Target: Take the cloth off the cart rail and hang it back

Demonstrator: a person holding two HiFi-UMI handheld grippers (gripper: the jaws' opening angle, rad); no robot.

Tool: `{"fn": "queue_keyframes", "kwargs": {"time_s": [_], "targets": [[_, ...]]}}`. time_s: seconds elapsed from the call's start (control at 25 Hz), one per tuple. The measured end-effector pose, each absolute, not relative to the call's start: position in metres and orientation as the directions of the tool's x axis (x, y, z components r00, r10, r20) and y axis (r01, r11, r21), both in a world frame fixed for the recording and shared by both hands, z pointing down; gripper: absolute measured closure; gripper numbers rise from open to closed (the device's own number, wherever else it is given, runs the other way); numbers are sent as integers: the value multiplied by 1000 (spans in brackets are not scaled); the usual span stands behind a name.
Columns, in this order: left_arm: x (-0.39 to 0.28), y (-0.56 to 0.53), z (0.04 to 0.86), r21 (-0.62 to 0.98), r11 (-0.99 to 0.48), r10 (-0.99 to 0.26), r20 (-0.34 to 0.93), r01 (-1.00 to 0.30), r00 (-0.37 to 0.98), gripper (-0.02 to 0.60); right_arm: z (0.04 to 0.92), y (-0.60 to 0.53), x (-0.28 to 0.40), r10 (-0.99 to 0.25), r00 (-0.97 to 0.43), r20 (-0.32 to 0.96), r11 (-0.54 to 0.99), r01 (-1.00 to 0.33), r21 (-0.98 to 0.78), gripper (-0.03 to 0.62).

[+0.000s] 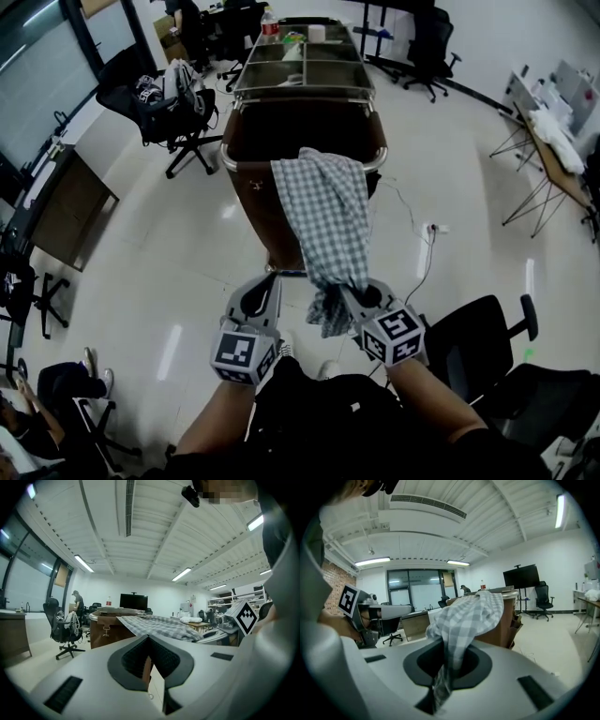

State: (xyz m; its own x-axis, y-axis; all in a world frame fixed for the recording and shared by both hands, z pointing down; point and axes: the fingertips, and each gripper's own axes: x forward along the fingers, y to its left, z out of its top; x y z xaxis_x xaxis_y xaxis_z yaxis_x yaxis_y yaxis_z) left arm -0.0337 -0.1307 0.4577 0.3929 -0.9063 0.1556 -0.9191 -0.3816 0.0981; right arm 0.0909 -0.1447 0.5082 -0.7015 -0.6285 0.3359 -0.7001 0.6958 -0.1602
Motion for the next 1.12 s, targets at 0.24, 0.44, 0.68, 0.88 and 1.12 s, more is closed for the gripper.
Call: {"fn": "queue_keyframes", "kwargs": {"time_s": [0.24, 0.44, 0.68, 0.88, 1.12], "targets": [[-14, -94, 452, 61, -378, -913, 137, -924, 383, 581, 509, -97, 96, -565, -755, 334, 748, -639, -178, 553], [-16, -76, 443, 59, -370, -919, 126, -927, 374, 581, 503, -57, 90, -514, -787, 341, 796, -586, -153, 553], [-26, -70, 429, 44, -418, -900, 113, -907, 420, 581, 492, -46, 77, -537, -774, 335, 788, -602, -128, 553], [-48, -60, 428, 28, -467, -878, 105, -884, 467, 581, 503, -14, 53, -559, -742, 369, 751, -642, -154, 553], [-70, -42, 436, 53, -532, -835, 133, -845, 534, 581, 508, 4, 32, -629, -688, 362, 683, -712, -166, 553]]}}
